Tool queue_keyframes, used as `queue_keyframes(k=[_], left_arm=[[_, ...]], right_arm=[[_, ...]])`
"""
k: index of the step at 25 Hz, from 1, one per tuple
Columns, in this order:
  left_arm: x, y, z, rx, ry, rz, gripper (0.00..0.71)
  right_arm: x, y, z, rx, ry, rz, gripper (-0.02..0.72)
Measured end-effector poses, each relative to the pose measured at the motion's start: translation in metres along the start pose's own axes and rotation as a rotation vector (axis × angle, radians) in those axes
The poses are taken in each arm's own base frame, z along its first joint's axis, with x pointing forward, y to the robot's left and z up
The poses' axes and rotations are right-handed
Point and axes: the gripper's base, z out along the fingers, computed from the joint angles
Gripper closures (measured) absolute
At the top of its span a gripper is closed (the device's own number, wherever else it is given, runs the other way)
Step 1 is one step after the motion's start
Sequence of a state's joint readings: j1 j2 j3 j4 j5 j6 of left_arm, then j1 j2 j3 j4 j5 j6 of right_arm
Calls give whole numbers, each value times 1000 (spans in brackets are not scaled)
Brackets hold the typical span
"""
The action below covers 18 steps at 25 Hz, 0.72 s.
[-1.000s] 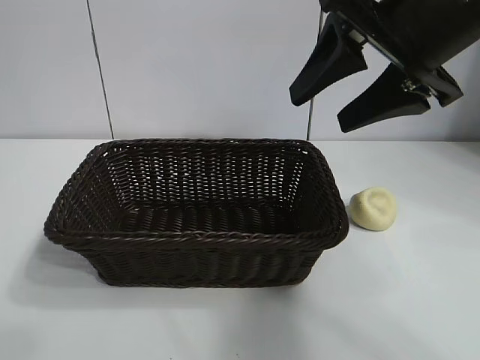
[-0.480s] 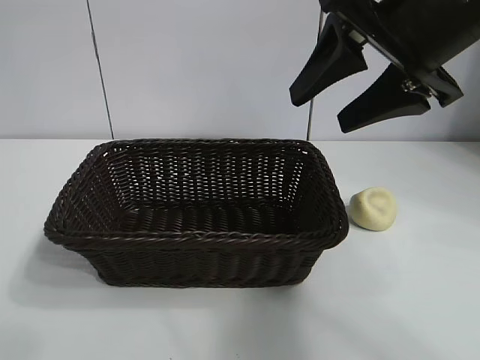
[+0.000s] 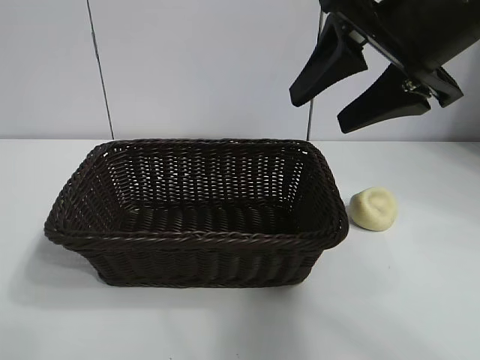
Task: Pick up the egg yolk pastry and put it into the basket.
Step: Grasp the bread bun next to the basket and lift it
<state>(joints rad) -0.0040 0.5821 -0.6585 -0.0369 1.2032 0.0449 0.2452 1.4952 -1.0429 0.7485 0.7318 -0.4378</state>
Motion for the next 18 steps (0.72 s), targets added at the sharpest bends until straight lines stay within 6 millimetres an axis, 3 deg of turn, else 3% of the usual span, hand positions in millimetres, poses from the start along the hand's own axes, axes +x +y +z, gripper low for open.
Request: queue_keyframes(k=[8, 18], left_arm=[[46, -1, 9, -3, -152, -4, 157], [50, -2, 6, -2, -210, -6, 157]], right_arm=[[0, 0, 0, -1, 2, 0, 218], [0, 0, 0, -1, 2, 1, 218]])
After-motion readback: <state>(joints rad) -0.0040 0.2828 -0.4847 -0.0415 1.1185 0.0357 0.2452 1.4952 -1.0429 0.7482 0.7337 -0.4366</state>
